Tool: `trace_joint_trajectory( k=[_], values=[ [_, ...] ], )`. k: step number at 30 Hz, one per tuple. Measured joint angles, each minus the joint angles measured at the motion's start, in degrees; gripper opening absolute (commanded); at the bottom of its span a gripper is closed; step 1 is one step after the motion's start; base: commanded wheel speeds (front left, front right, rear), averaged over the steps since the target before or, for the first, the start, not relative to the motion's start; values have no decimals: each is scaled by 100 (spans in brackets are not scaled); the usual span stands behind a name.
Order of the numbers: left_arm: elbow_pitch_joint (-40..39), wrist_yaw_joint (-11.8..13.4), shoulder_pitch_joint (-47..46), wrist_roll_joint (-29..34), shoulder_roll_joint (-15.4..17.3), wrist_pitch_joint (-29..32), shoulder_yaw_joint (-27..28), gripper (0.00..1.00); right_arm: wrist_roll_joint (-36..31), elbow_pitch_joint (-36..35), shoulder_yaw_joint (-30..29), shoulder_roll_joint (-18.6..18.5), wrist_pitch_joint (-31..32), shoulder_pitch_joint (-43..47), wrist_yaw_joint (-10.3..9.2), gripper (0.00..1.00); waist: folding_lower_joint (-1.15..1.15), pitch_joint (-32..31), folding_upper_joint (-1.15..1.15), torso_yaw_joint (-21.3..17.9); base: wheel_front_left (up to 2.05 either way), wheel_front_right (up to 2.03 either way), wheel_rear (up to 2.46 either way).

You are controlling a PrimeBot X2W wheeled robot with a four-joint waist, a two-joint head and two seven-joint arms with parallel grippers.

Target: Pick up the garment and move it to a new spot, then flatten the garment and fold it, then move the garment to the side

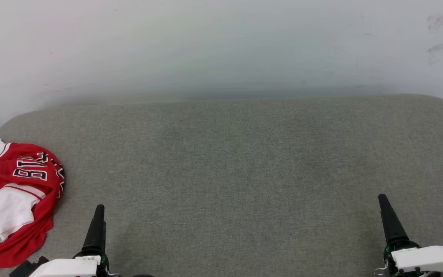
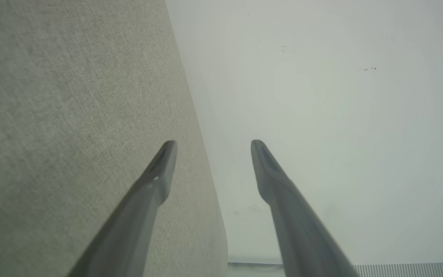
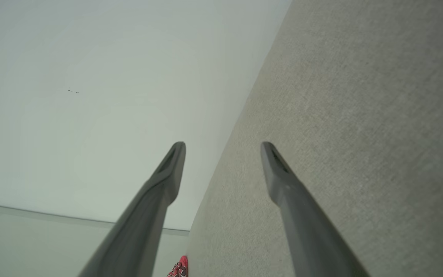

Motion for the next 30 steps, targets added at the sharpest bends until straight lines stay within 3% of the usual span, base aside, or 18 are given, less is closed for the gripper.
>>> trace_joint_trajectory(
  k=[10, 17, 30],
  values=[
    [-427, 54, 35, 977, -1, -203, 437, 100, -1634, -404, 118, -5, -207, 25, 0, 100, 0, 37, 0, 13, 0, 0, 0],
    [-878, 152, 48, 1801, 1, -346, 453, 100, -2684, -770, 175, -4, -345, 23, 0, 100, 0, 73, 0, 12, 0, 0, 0],
    [-1797, 809, 230, 4017, 5, -564, -293, 100, -4706, -1223, 386, -42, -566, 26, 0, 100, 0, 92, 0, 7, 0, 0, 0]
  ],
)
